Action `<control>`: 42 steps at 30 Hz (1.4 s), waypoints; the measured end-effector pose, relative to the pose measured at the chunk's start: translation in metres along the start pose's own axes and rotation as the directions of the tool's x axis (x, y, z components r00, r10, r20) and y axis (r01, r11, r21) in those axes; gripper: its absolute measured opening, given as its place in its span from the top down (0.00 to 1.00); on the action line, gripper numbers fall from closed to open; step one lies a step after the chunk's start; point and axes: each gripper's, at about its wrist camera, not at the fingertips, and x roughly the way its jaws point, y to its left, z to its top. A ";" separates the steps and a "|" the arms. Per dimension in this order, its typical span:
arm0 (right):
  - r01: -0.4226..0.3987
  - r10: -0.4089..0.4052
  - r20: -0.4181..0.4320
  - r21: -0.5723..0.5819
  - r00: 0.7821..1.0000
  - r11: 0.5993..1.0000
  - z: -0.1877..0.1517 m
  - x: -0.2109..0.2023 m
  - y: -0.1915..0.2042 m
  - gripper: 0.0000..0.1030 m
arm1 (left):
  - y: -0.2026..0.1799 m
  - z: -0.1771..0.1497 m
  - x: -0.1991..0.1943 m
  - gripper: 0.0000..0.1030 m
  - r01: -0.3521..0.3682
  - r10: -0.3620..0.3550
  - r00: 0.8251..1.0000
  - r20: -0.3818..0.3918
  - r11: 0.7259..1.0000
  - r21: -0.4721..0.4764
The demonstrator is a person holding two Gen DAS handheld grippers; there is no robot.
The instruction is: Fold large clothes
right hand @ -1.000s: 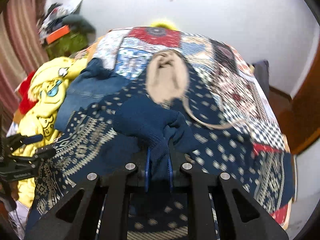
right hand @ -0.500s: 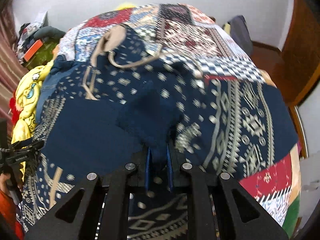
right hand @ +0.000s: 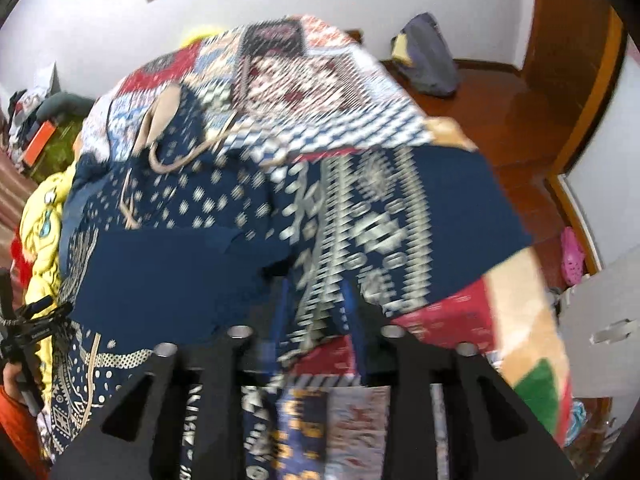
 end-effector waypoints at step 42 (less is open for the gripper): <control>0.057 -0.110 0.109 0.404 0.988 0.913 0.043 0.043 -0.129 0.93 | -0.087 0.049 -0.008 0.12 0.102 -0.112 0.990 0.083 0.989 0.106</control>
